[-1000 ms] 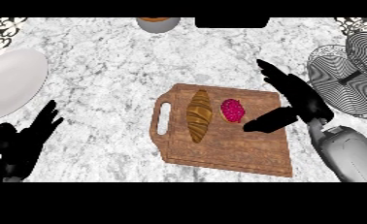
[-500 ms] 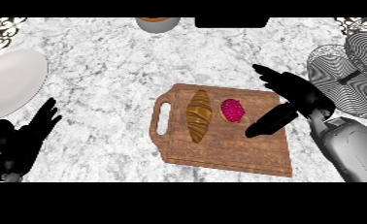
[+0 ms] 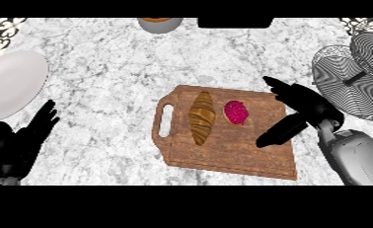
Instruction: Pick the cupcake from the cutting board and place it in the tiered basket
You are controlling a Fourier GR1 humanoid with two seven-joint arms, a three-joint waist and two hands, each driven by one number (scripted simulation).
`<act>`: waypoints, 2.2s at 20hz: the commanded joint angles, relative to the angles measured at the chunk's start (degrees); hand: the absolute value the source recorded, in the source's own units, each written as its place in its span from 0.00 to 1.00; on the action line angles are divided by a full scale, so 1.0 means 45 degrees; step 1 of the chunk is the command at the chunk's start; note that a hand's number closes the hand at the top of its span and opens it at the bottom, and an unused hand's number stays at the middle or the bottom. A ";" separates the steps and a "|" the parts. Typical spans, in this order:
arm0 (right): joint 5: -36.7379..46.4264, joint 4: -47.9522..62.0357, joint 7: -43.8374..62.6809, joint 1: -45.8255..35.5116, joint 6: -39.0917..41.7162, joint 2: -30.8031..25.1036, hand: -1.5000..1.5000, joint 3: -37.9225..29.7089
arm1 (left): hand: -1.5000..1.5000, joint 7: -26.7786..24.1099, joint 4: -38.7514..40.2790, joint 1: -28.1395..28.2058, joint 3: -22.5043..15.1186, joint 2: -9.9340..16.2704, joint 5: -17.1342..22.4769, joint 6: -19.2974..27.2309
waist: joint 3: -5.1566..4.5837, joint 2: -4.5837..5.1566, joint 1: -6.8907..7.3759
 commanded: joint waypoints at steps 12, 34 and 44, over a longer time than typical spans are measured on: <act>0.1989 0.0158 -0.1235 0.1296 0.0777 0.2140 0.00 -0.0837 | 0.50 0.0014 0.1123 -0.0611 0.1733 -0.0909 -0.1113 -0.1505 | -0.0015 0.0018 -0.0019; 0.4459 0.4109 -0.2659 -0.0891 0.0517 0.5015 0.00 -0.1436 | 0.50 0.0930 -0.0186 -0.0242 0.2403 -0.2623 -0.3023 -0.1682 | -0.0011 0.0024 0.0058; 0.5050 0.3445 -0.5121 0.0276 0.0637 0.5016 1.00 -0.1309 | 0.50 0.1223 -0.0935 0.0348 0.2961 -0.2564 -0.2965 -0.2297 | -0.0011 0.0004 0.0022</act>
